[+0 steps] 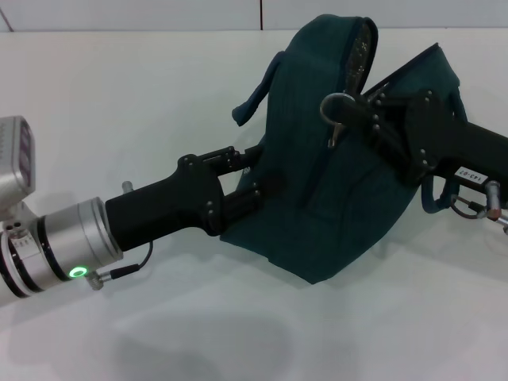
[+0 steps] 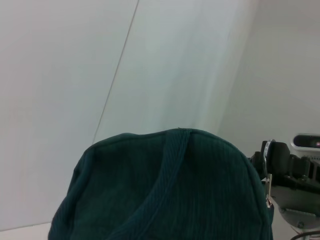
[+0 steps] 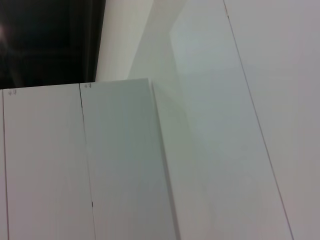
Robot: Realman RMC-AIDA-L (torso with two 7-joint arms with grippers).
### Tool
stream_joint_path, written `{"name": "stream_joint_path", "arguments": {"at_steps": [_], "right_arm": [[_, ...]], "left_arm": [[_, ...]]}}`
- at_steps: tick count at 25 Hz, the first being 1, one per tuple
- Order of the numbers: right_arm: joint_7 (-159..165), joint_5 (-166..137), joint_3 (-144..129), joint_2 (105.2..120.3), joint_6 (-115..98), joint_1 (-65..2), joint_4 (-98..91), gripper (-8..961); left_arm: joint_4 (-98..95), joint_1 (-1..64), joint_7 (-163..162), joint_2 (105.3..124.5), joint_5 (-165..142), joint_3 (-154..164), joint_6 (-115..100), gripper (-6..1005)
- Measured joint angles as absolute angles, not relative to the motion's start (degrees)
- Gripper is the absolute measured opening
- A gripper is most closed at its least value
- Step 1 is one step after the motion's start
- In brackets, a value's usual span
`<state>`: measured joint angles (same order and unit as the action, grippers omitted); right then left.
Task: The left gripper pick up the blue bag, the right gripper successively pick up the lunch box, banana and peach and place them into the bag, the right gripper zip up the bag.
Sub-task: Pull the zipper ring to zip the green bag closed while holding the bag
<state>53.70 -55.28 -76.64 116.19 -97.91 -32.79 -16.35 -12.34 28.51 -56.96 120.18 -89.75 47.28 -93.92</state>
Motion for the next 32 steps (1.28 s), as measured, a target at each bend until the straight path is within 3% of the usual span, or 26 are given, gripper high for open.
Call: {"name": "stream_joint_path", "arguments": {"at_steps": [9,17,32], "right_arm": [[53.7,-54.53,-76.65,116.19,-98.27,-32.75,-16.35,17],[53.97,-54.01,-76.7,116.19,-98.56,-32.62,-16.41,17],[56.93,-48.98,-76.17,116.19,-100.76,-32.22,-16.59,17]], "left_arm": [[-12.3,28.46,-55.68,120.04,-90.83,47.62,-94.22,298],[-12.49,28.56,-55.64,119.96,-91.1,48.8,-94.19,152],[-12.53,29.0,-55.7,119.79,-91.1,52.52,-93.79,70]]}}
